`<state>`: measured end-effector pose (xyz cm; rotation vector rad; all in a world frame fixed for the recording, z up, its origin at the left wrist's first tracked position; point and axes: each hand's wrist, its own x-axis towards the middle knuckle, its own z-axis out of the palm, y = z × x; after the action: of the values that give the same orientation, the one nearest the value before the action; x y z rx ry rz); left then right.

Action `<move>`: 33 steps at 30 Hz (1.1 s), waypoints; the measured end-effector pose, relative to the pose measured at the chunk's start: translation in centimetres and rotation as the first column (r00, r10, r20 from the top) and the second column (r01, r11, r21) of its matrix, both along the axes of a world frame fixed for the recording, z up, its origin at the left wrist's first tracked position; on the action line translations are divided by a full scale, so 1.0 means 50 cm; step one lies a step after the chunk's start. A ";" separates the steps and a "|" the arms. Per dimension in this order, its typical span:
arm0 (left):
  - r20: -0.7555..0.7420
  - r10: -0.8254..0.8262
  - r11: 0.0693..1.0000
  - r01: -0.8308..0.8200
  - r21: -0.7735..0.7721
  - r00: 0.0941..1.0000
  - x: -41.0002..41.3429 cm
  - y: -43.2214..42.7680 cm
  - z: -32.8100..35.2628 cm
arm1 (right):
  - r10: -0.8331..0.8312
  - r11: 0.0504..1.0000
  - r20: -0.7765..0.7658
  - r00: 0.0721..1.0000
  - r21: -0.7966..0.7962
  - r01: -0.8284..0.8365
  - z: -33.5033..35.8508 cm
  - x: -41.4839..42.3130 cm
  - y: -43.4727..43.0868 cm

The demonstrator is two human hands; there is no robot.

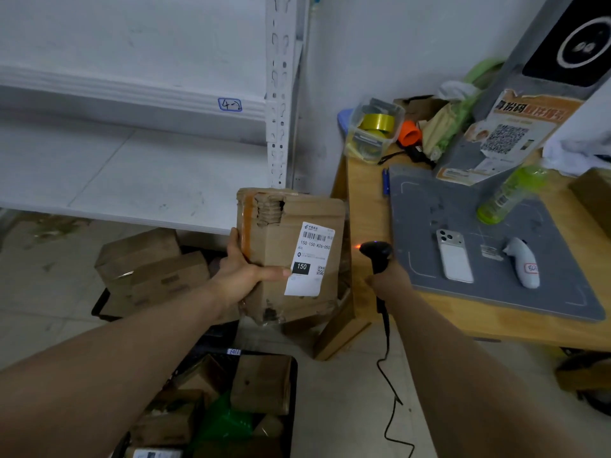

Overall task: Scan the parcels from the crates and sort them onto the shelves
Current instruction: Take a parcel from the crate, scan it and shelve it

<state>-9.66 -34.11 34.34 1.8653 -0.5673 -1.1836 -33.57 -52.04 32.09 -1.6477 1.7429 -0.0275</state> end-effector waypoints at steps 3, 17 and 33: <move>-0.014 -0.002 1.000 0.002 0.004 1.000 -0.004 -0.001 -0.012 | -0.001 1.000 -0.047 0.999 -0.011 0.000 -0.020 0.000 -0.012; -0.029 0.017 1.000 -0.016 0.019 0.999 0.004 0.027 -0.018 | -0.153 0.988 -0.020 0.988 -0.009 0.152 -0.028 -0.029 -0.002; -0.128 0.247 0.959 -0.261 -0.113 0.961 0.130 0.236 0.185 | 0.044 0.968 0.576 0.816 0.177 -0.177 0.190 0.312 0.270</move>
<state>-3.14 -22.31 43.60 1.6919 -0.3214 -1.0475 -17.99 -38.54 41.58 -1.3845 1.1434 -0.2385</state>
